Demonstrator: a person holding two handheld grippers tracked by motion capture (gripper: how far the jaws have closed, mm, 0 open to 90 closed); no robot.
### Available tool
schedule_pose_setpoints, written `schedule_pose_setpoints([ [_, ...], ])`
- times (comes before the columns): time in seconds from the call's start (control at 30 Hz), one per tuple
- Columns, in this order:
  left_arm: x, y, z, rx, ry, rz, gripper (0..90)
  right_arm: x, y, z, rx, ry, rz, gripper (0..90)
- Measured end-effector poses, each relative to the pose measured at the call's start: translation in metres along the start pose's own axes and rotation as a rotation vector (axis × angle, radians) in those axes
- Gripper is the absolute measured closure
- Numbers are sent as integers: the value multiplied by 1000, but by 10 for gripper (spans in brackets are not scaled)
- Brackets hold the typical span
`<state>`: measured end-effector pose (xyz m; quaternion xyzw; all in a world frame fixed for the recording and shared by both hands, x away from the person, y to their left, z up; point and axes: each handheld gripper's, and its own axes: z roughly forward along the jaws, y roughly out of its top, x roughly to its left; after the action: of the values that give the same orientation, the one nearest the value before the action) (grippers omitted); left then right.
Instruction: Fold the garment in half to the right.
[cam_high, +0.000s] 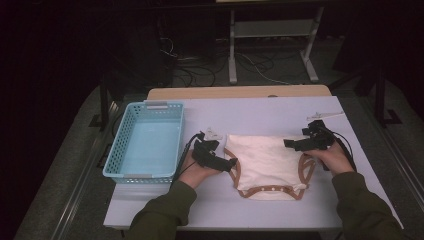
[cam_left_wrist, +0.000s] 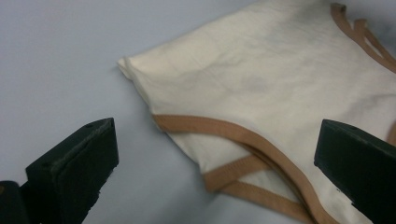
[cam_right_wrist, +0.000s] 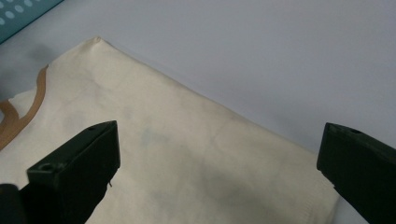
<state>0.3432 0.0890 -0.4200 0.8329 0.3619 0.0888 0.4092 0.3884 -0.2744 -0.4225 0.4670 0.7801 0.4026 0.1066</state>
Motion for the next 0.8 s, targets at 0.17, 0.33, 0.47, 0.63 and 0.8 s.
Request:
schedule_pose_setpoints([
  [0.17,-5,-7,-7,2,-17,9,0,6,1,-1,-22,-2,-1,0],
  [0.33,-14,-20,-13,2,-31,35,0,14,3,0,-24,12,-14,0],
  [0.47,-22,-28,-18,15,-54,67,0,20,5,1,-15,19,2,0],
  [0.63,-27,-35,-23,-6,-79,61,0,32,8,6,-3,22,-16,0],
  [0.8,-30,-45,-26,-9,-93,67,0,45,12,13,-8,31,-32,0],
])
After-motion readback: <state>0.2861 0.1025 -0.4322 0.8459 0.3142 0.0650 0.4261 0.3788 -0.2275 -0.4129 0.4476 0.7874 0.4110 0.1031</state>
